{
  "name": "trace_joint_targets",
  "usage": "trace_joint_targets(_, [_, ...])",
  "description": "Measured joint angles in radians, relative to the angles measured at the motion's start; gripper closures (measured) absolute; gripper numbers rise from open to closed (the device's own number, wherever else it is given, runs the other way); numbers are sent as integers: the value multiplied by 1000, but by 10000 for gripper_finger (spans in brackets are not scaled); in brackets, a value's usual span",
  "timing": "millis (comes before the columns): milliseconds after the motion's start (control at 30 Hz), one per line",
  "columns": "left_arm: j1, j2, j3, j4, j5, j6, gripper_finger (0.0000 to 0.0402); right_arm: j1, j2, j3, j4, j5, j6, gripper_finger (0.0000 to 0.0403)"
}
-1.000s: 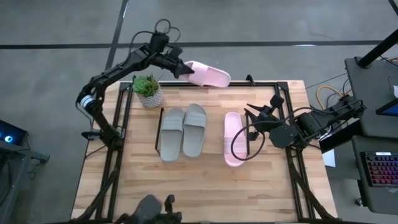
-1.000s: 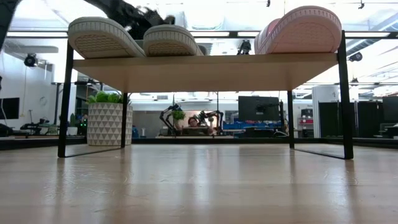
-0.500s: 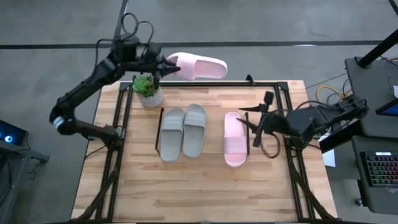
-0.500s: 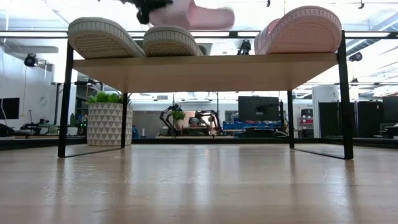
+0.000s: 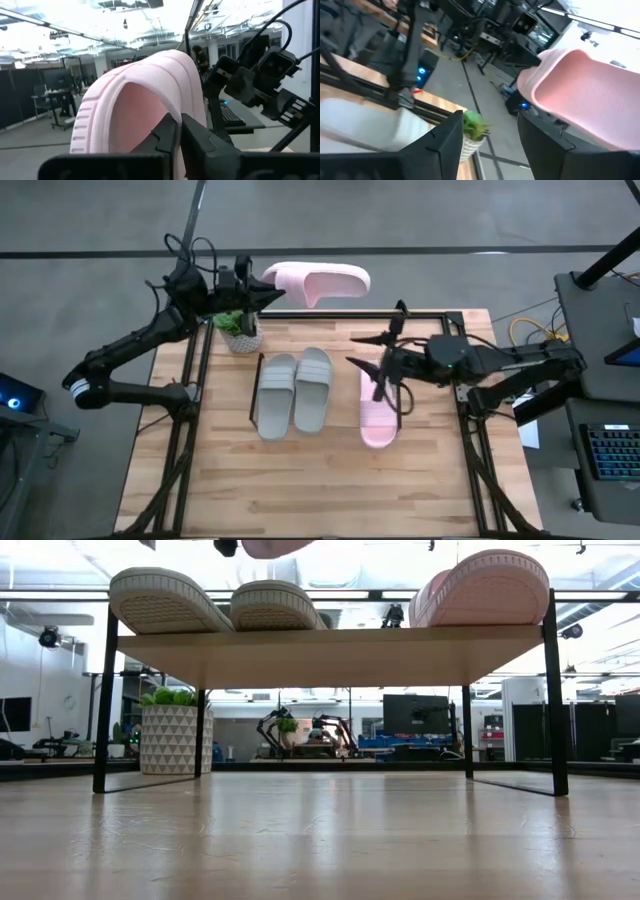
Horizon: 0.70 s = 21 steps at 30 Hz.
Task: Pick and place slides into the shelf
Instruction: Put the pink slide on the shelf
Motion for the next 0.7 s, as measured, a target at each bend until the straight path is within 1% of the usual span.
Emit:
trace_joint_targets(100, [-4, 11, -22, 43, -3, 8, 402, -31, 30, 16, 26, -1, -19, 225])
trace_joint_targets(200, [-24, 32, -31, 85, -20, 50, 402, -42, 64, 45, 34, -1, -54, 223])
trace_joint_targets(233, [-34, 42, -34, 122, -35, 55, 402, -44, 78, 58, 36, -1, -68, 223])
trace_joint_targets(333, [-62, 81, -43, 235, -36, 60, 402, -55, 124, 96, 31, 4, -114, 224])
trace_joint_targets(433, [-86, 112, -44, 321, -35, 78, 402, -78, 161, 146, 31, 22, -120, 227])
trace_joint_targets(533, [-103, 129, -45, 351, -37, 123, 402, -98, 180, 191, 31, 58, -118, 229])
trace_joint_targets(700, [-116, 139, -43, 373, -38, 138, 402, -124, 192, 244, -4, 60, -115, 229])
